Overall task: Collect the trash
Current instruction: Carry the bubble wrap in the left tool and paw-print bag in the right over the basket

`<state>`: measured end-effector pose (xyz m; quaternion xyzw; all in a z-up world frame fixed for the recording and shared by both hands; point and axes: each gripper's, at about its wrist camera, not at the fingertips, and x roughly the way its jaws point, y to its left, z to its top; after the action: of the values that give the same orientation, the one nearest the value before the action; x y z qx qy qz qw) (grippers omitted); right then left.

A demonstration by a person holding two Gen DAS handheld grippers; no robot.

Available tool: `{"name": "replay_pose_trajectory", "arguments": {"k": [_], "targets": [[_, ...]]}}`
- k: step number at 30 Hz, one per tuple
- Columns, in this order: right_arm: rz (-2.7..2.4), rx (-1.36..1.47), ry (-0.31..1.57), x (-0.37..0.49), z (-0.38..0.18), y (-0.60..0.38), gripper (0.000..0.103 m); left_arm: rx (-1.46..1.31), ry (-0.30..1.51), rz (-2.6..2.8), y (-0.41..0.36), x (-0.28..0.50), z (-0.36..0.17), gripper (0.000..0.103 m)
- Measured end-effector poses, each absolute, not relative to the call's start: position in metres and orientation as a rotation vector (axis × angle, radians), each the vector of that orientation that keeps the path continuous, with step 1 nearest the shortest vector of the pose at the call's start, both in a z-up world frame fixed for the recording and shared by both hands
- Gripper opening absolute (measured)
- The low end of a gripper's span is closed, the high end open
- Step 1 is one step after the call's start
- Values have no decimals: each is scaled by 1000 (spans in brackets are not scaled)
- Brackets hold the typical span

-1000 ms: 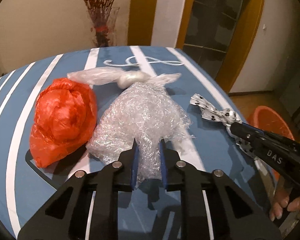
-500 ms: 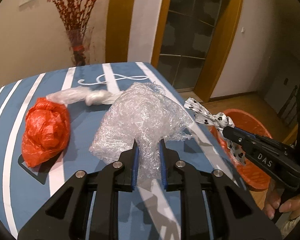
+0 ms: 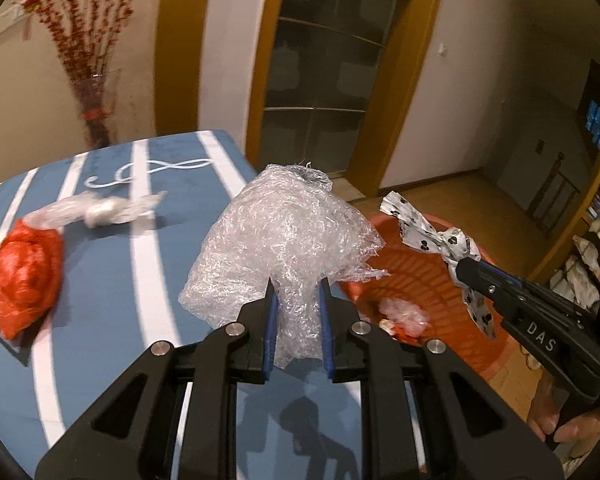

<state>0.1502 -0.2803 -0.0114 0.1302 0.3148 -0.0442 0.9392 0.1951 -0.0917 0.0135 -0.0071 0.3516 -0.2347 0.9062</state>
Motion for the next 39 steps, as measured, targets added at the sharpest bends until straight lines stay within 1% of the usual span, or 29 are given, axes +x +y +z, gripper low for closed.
{"name": "replay_pose_trajectory", "arguments": {"k": [17, 39], "targets": [[-229, 358, 607, 111, -19, -356, 12, 42, 744, -615, -172, 180, 5, 18], [-271, 423, 604, 119, -34, -391, 13, 72, 797, -677, -220, 186, -13, 18]]}}
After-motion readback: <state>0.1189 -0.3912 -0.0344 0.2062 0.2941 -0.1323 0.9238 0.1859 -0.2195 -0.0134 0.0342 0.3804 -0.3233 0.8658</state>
